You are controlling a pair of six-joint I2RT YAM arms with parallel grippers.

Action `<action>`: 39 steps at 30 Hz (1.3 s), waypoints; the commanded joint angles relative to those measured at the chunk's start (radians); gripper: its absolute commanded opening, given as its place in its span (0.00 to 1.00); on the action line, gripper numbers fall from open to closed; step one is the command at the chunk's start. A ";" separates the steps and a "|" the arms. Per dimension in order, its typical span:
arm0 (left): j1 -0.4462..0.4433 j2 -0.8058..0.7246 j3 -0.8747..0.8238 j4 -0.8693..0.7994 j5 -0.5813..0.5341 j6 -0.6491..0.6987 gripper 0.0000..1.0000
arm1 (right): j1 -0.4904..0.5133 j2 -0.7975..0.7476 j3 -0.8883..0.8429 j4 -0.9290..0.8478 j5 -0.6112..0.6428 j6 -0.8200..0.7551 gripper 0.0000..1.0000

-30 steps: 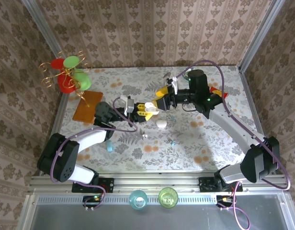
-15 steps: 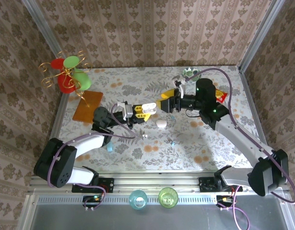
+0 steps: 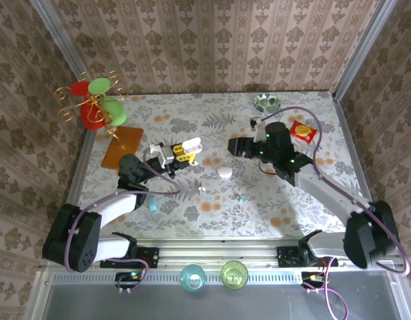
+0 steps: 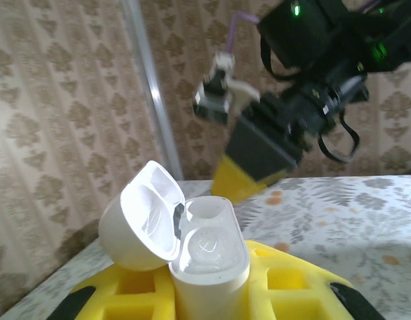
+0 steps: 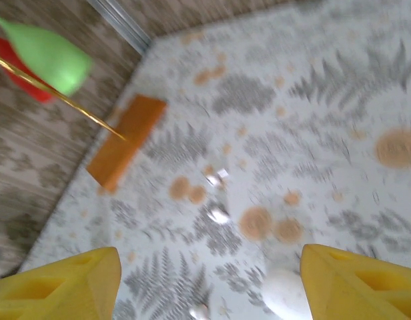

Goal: Insert the wireless bluetooth earbuds into the charging case

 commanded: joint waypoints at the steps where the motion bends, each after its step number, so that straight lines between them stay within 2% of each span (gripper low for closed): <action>1: 0.020 -0.082 -0.023 -0.088 -0.066 0.077 0.00 | 0.055 0.144 0.108 -0.096 0.033 -0.030 0.73; 6: 0.022 -0.212 -0.049 -0.241 -0.118 0.163 0.00 | 0.134 0.400 0.309 -0.212 0.036 -0.030 0.67; 10: 0.017 -0.284 -0.063 -0.291 -0.137 0.176 0.00 | 0.183 0.572 0.470 -0.289 0.063 -0.006 0.58; 16: -0.007 -0.312 -0.064 -0.319 -0.148 0.202 0.00 | 0.209 0.751 0.651 -0.351 0.094 0.012 0.44; 18: -0.012 -0.301 -0.062 -0.311 -0.146 0.203 0.00 | 0.212 0.796 0.697 -0.376 0.094 0.011 0.43; 25: -0.019 -0.268 -0.060 -0.280 -0.136 0.201 0.00 | 0.224 0.879 0.776 -0.457 0.123 -0.019 0.42; 39: -0.025 -0.245 -0.055 -0.260 -0.133 0.202 0.00 | 0.240 0.954 0.854 -0.531 0.103 -0.064 0.27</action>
